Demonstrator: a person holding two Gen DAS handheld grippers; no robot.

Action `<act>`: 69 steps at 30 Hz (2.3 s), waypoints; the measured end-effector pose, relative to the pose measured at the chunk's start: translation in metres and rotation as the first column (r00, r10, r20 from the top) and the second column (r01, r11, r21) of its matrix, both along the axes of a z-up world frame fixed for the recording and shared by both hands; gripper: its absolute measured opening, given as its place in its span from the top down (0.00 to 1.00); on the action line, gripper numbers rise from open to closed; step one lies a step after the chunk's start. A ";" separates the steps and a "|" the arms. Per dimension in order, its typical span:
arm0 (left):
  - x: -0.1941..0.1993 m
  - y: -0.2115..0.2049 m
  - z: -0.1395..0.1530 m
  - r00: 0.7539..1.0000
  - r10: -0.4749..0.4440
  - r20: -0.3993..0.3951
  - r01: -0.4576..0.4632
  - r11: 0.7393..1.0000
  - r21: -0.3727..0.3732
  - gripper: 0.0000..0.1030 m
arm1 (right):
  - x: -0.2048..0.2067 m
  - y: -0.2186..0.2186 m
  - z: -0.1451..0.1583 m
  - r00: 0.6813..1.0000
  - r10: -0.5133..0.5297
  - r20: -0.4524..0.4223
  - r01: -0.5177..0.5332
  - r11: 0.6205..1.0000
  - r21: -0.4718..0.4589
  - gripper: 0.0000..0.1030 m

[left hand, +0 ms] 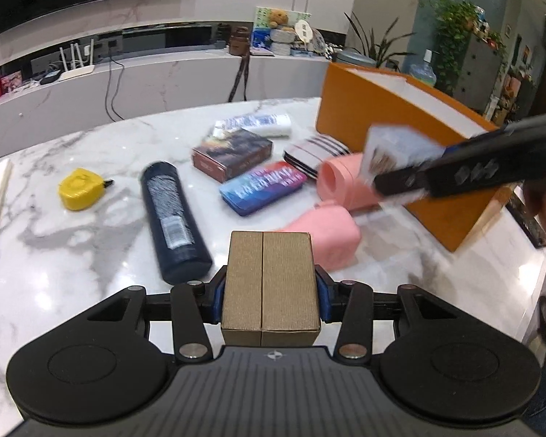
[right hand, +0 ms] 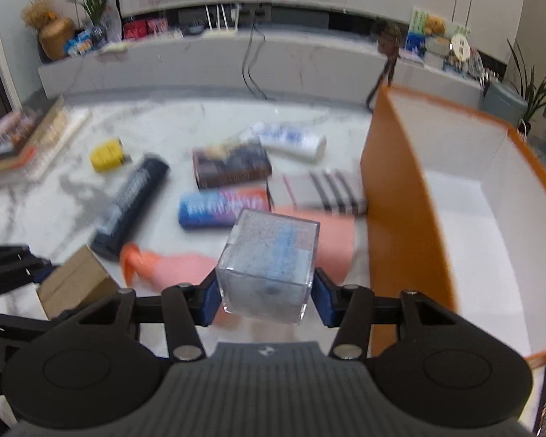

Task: Organize rigid objects
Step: 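Carry the brown box and clear cube box over the orange box with both tools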

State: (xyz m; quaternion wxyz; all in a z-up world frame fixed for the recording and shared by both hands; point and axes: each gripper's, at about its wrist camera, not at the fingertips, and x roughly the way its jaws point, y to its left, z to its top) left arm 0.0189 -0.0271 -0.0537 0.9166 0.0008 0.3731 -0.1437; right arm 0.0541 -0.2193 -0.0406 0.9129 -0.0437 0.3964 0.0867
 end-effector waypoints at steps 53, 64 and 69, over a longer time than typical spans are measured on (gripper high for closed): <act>0.148 -0.259 0.041 0.918 -0.391 -0.070 0.397 0.911 0.114 0.50 | 0.049 -0.232 0.017 0.992 -0.049 -0.119 0.042 0.997 -0.062 0.48; 0.149 -0.260 0.016 0.881 -0.428 -0.200 0.463 0.866 0.188 0.50 | 0.047 -0.215 -0.007 0.968 0.056 -0.244 -0.081 0.992 -0.093 0.48; 0.151 -0.268 0.014 0.846 -0.474 -0.245 0.526 0.818 0.232 0.50 | 0.046 -0.210 -0.009 0.956 0.077 -0.281 -0.111 0.988 -0.108 0.48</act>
